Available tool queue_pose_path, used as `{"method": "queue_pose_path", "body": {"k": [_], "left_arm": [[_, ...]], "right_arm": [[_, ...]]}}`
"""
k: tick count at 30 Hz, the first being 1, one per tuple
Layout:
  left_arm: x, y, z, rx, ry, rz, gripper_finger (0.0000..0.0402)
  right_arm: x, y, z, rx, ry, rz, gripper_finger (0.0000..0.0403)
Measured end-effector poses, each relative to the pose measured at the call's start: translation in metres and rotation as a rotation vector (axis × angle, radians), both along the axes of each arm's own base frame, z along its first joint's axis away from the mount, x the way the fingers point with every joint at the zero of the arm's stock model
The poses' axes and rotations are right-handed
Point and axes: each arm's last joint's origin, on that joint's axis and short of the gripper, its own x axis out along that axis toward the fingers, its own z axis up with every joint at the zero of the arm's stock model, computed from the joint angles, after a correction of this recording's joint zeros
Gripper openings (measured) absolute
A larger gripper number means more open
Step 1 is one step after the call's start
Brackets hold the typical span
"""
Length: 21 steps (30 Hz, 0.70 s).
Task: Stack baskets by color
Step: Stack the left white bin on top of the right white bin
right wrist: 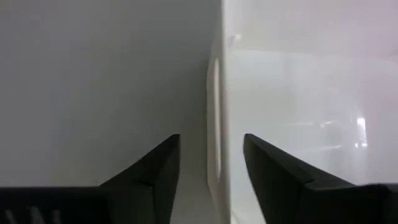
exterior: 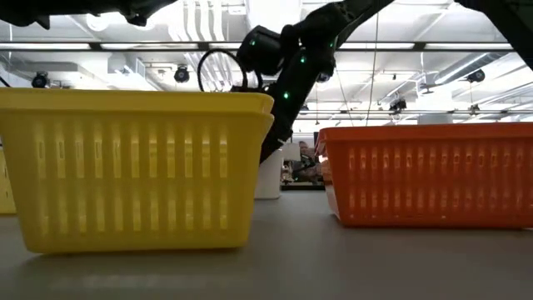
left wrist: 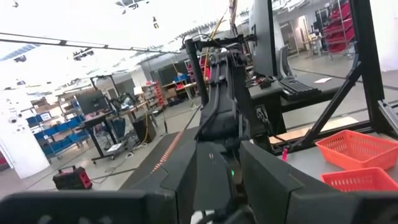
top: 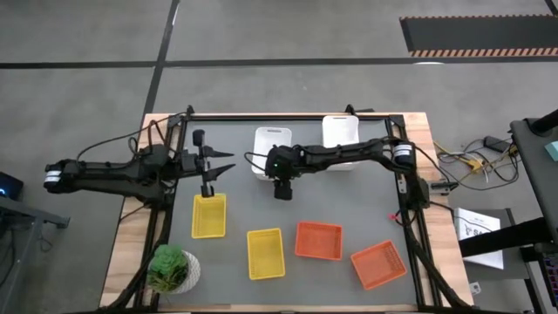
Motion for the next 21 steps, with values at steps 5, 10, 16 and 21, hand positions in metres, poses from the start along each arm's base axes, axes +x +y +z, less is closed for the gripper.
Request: {"method": "queue_pose_path", "body": {"k": [5,10,16,21], "left_arm": [[0.001,0.0,-0.001,0.0,0.006,0.0,0.0107],[0.003,0.0,-0.002,-0.001,0.017,0.0,0.0107],[0.004,0.0,-0.003,0.0,0.02,0.0,0.0107],[0.005,0.0,-0.003,0.0,0.022,0.0,0.0107]], "right_arm": [[0.003,0.0,-0.011,-0.021,0.016,0.037,0.0098],[0.003,0.0,-0.009,-0.029,0.017,0.049,0.0019],[-0.001,0.001,0.006,-0.05,-0.01,0.067,0.0009],[-0.008,0.007,0.028,-0.076,-0.028,0.106,0.0009]]}}
